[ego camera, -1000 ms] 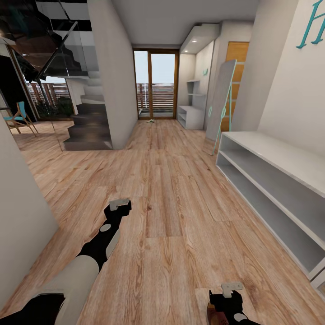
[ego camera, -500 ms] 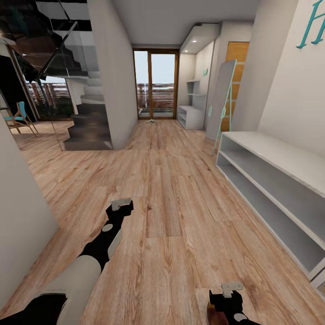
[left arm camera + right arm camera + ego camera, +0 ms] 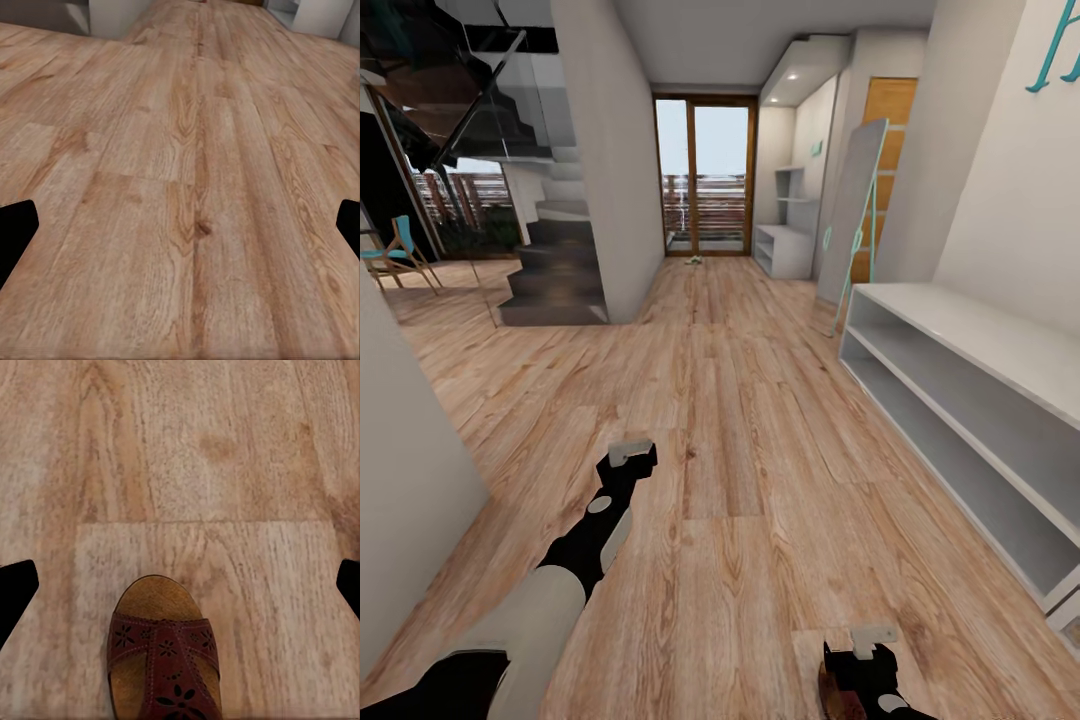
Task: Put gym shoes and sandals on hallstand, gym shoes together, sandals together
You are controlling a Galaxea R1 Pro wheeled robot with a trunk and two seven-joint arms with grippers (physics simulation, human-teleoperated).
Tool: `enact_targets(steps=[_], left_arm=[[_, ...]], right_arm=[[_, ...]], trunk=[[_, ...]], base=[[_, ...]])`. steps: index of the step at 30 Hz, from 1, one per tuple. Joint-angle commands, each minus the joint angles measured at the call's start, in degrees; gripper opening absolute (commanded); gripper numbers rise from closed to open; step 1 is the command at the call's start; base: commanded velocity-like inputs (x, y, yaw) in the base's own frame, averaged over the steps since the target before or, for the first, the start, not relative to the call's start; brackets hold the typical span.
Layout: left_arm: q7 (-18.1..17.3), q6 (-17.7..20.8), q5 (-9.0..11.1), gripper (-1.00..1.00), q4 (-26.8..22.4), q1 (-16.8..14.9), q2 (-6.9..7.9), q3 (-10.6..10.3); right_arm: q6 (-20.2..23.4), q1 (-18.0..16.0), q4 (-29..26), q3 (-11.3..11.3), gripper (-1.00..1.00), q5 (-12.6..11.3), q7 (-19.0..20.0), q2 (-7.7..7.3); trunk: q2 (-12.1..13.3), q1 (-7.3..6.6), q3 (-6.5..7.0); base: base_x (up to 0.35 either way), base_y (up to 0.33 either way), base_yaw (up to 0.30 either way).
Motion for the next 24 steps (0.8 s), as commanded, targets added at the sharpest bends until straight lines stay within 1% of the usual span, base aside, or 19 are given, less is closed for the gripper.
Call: enact_targets(steps=[1,24], left_arm=[[0.0,-0.2,0.4,1.00,0.0,0.0,-0.04,0.1],[-0.1,-0.2,0.4,1.00,0.0,0.0,-0.08,0.1]], right_arm=[[-0.3,-0.1,0.2,0.0,1.00,0.5,-0.4,0.00],[-0.2,-0.1,0.2,0.1,1.00,0.5,-0.4,0.00]], trunk=[[0.0,0.01,-0.28],[-0.4,0.60,-5.38]], base=[[0.000,0.000,0.000],[0.000,0.000,0.000]])
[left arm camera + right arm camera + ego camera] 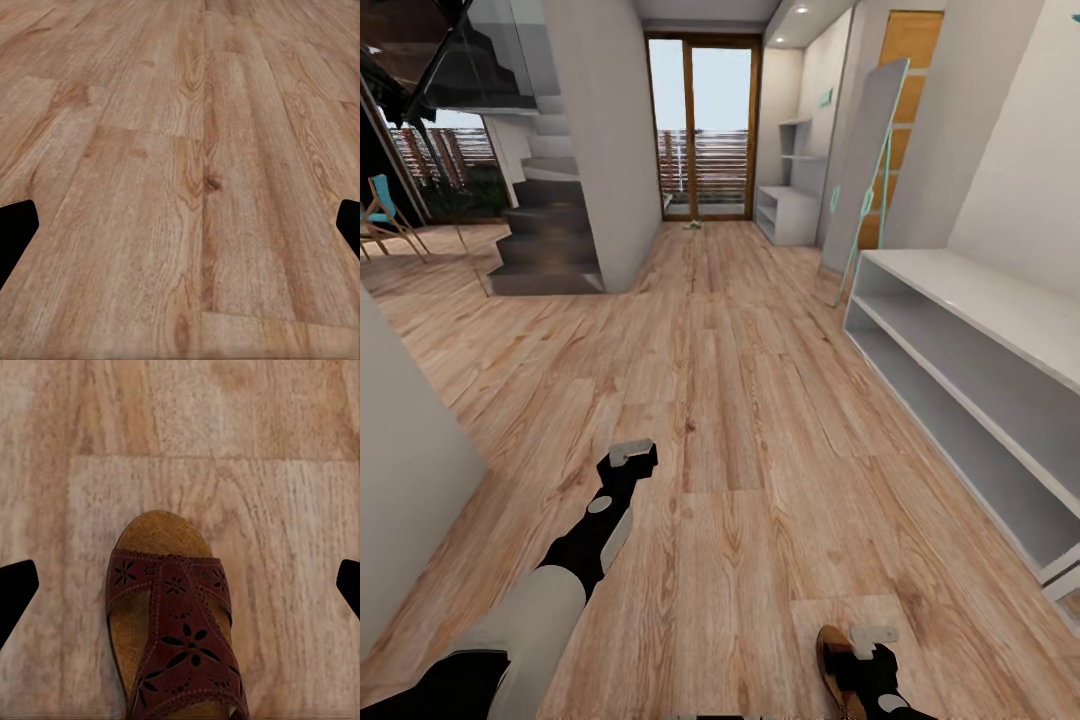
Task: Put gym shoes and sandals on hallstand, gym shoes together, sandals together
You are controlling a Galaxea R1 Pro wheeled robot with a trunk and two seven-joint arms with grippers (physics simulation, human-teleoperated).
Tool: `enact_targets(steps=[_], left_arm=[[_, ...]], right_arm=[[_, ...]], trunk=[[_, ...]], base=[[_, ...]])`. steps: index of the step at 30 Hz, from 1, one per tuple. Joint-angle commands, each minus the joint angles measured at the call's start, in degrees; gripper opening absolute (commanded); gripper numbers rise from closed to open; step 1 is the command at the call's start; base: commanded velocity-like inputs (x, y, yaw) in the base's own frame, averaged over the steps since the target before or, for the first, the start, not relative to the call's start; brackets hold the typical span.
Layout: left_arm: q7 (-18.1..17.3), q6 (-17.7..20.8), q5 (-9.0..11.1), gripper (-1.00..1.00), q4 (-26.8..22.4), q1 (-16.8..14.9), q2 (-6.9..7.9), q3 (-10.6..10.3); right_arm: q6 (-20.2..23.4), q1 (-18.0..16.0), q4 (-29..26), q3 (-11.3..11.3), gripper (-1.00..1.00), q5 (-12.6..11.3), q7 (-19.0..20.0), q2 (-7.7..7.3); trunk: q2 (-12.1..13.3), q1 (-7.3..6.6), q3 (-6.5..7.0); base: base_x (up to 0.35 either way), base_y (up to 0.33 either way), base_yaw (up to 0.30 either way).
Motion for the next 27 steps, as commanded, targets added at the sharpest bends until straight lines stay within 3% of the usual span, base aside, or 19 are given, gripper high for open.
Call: enact_targets(steps=[1,25,27], left_arm=[[-0.1,-0.2,0.4,1.00,0.0,0.0,-0.05,0.1],[-0.1,-0.2,0.4,1.00,0.0,0.0,-0.19,0.0],[-0.1,-0.2,0.4,1.00,0.0,0.0,-0.19,0.0]], right_arm=[[-0.3,-0.1,0.2,0.0,1.00,0.5,-0.4,0.00],[-0.1,-0.1,0.2,0.0,1.00,0.5,-0.4,-0.05],[-0.1,-0.1,0.2,0.0,1.00,0.5,-0.3,-0.06]], trunk=[[0.0,0.01,-0.28],[-0.4,0.63,-5.59],[-0.4,0.63,-5.59]], base=[[0.000,0.000,0.000],[0.000,0.000,0.000],[0.000,0.000,0.000]])
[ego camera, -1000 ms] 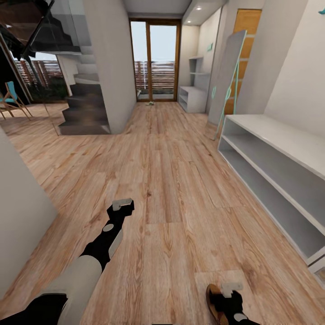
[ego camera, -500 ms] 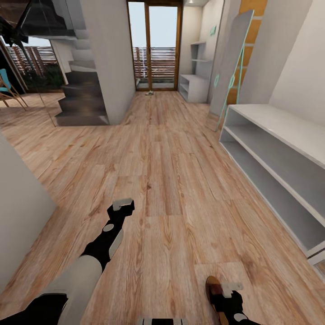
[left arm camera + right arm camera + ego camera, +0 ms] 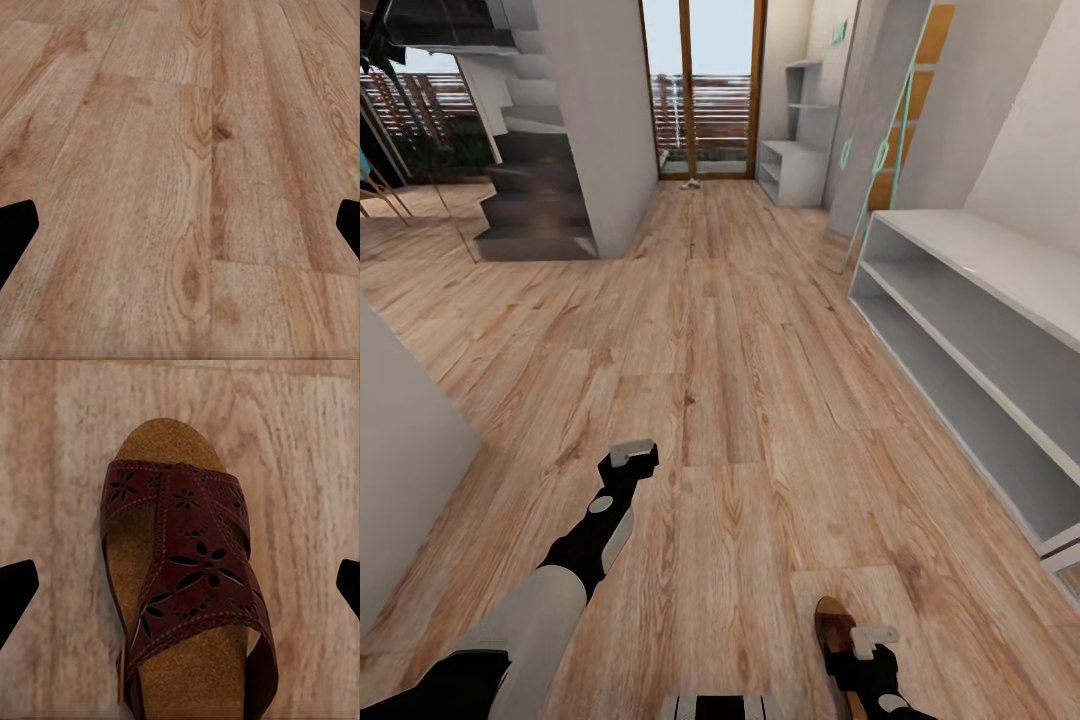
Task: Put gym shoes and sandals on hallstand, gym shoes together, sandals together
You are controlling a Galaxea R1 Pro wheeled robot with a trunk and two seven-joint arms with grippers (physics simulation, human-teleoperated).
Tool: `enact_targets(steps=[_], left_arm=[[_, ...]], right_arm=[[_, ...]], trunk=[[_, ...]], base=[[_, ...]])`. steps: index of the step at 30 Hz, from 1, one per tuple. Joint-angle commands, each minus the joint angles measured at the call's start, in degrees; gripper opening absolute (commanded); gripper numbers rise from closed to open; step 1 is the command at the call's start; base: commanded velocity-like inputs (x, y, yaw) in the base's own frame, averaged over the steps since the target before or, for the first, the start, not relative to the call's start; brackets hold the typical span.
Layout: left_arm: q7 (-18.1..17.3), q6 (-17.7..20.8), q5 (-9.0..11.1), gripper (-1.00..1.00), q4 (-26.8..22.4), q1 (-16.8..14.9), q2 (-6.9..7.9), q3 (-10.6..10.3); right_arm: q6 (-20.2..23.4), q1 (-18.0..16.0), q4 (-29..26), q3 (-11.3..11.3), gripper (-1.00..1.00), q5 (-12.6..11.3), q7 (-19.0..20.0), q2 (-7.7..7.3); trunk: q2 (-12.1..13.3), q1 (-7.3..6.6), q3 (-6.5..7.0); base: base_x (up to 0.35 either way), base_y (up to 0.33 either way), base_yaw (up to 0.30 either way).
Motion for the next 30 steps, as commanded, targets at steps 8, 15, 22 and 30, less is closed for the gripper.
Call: enact_targets(steps=[8,15,22,30], left_arm=[[0.0,-0.2,0.4,1.00,0.0,0.0,-0.04,0.1],[0.0,-0.2,0.4,1.00,0.0,0.0,-0.04,0.1],[0.0,-0.2,0.4,1.00,0.0,0.0,-0.04,0.1],[0.0,-0.3,0.4,1.00,0.0,0.0,-0.04,0.1]], right_arm=[[-0.3,-0.1,0.2,0.0,1.00,0.5,-0.4,-0.08],[-0.3,-0.1,0.2,0.0,1.00,0.5,-0.4,-0.13],[-0.3,-0.1,0.2,0.0,1.00,0.5,-0.4,-0.19],[-0.3,-0.1,0.2,0.0,1.00,0.5,-0.4,-0.20]], trunk=[[-0.1,0.07,-0.71],[-0.1,0.14,-1.37],[-0.1,0.14,-1.37],[-0.1,0.14,-1.37]], base=[[0.000,0.000,0.000],[0.000,0.000,0.000],[0.000,0.000,0.000],[0.000,0.000,0.000]])
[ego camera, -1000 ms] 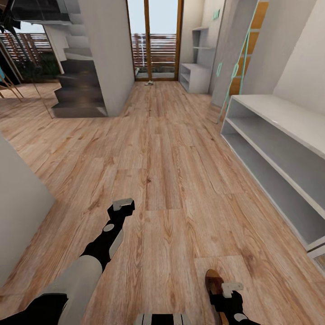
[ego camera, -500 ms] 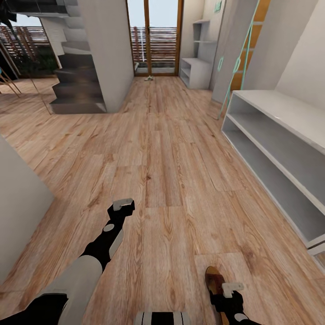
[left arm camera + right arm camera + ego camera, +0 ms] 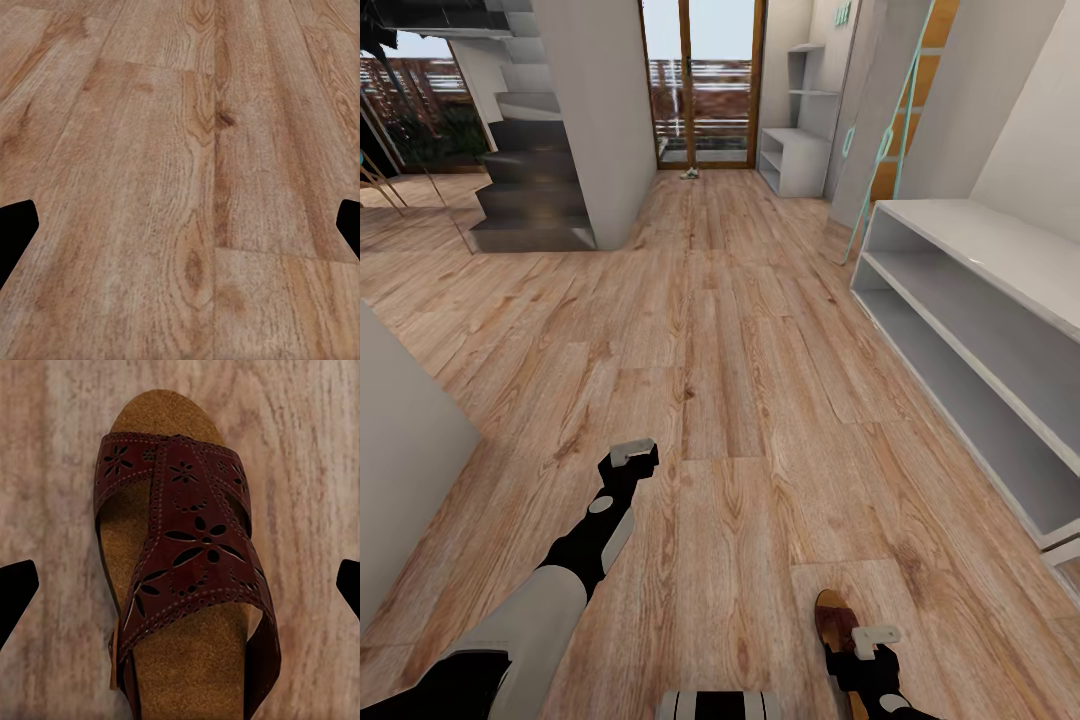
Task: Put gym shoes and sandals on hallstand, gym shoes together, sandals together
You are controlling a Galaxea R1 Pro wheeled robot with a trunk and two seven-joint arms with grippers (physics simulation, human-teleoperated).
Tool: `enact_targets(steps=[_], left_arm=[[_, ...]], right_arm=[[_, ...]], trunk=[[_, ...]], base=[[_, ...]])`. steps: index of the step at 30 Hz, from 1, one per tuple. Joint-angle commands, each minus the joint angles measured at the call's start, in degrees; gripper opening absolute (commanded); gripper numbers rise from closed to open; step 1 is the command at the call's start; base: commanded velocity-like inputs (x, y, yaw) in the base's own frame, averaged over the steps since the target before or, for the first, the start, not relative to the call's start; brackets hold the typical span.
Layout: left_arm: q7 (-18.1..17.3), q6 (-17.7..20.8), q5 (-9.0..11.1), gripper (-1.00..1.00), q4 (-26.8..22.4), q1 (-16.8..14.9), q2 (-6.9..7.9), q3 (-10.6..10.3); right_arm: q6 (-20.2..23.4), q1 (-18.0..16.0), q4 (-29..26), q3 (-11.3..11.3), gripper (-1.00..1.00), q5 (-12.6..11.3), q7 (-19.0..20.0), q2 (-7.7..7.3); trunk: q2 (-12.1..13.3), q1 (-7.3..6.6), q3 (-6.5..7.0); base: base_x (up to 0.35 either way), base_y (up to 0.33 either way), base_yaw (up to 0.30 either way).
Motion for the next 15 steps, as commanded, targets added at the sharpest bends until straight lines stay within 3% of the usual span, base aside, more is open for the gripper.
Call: enact_targets(steps=[1,6,15], left_arm=[[0.0,-0.2,0.4,1.00,0.0,0.0,-0.03,0.1],[0.0,-0.2,0.4,1.00,0.0,0.0,-0.03,0.1],[0.0,-0.2,0.4,1.00,0.0,0.0,-0.03,0.1]], right_arm=[[-0.3,-0.1,0.2,0.0,1.00,0.5,-0.4,0.00],[-0.3,-0.1,0.2,0.0,1.00,0.5,-0.4,0.00],[-0.3,-0.1,0.2,0.0,1.00,0.5,-0.4,-0.02]], trunk=[[0.0,-0.01,-0.04],[-0.1,0.09,-0.93],[-0.1,0.09,-0.93]], base=[[0.000,0.000,0.000],[0.000,0.000,0.000],[0.000,0.000,0.000]])
